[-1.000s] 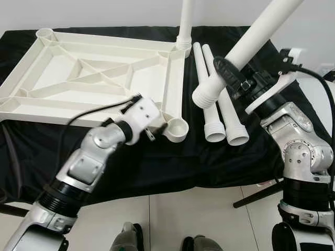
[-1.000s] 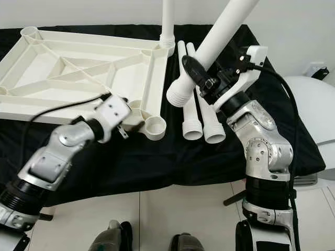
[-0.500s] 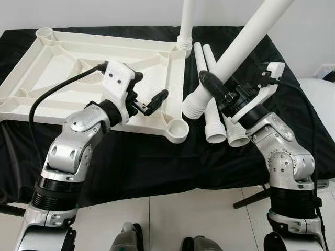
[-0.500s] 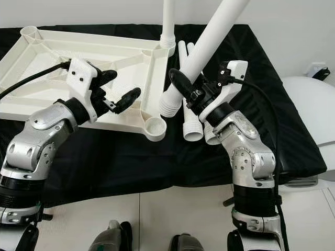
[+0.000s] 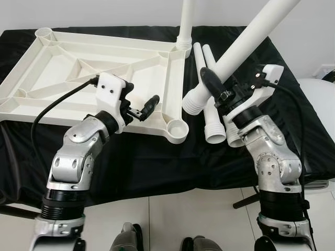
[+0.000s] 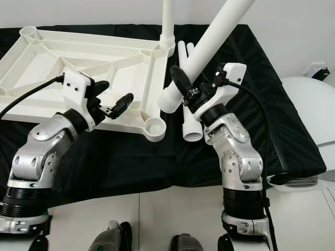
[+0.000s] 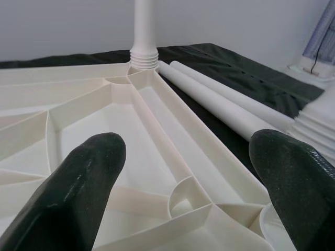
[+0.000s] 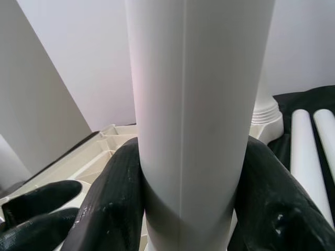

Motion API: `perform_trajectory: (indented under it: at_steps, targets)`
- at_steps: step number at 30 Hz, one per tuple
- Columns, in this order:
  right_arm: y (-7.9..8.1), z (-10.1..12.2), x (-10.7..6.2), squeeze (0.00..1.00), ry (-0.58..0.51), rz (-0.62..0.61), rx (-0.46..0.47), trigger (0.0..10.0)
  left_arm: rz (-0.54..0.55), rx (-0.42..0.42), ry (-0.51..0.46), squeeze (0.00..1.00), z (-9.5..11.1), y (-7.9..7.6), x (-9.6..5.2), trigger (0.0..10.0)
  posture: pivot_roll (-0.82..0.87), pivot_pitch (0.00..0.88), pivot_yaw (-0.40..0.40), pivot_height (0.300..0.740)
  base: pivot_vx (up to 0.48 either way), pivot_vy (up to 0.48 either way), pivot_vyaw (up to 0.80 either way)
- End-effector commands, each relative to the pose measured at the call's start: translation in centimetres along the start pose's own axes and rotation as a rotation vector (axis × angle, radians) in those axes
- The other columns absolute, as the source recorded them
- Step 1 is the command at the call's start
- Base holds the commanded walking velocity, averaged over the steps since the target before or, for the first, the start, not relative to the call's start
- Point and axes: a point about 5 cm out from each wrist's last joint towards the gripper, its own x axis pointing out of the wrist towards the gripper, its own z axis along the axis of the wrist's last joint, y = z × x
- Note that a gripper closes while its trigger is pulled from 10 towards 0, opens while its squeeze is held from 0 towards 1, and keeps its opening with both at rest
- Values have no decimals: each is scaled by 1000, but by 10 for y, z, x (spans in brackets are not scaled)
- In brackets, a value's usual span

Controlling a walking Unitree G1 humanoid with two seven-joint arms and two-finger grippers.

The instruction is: Building children table

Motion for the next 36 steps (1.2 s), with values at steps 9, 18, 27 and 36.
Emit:
perform_trajectory:
  at_steps: [9,18,27,36]
  targets:
    - [-12,-5,4,0,46,-140,-52,10000,450,-29,-21,0,7,27,-7,10000,24,174,-28,740,0,0,0]
    - [-19,-8,7,0,67,-186,-95,10000,488,-48,-78,0,5,34,-14,10000,20,119,-36,740,0,0,0]
    - [-27,-4,13,0,66,-208,-142,10000,553,-58,-55,0,4,50,-18,10000,18,79,-30,740,0,0,0]
    - [-36,-3,11,0,36,-294,-317,10000,571,-117,8,0,-2,44,-13,10000,27,79,-29,740,0,0,0]
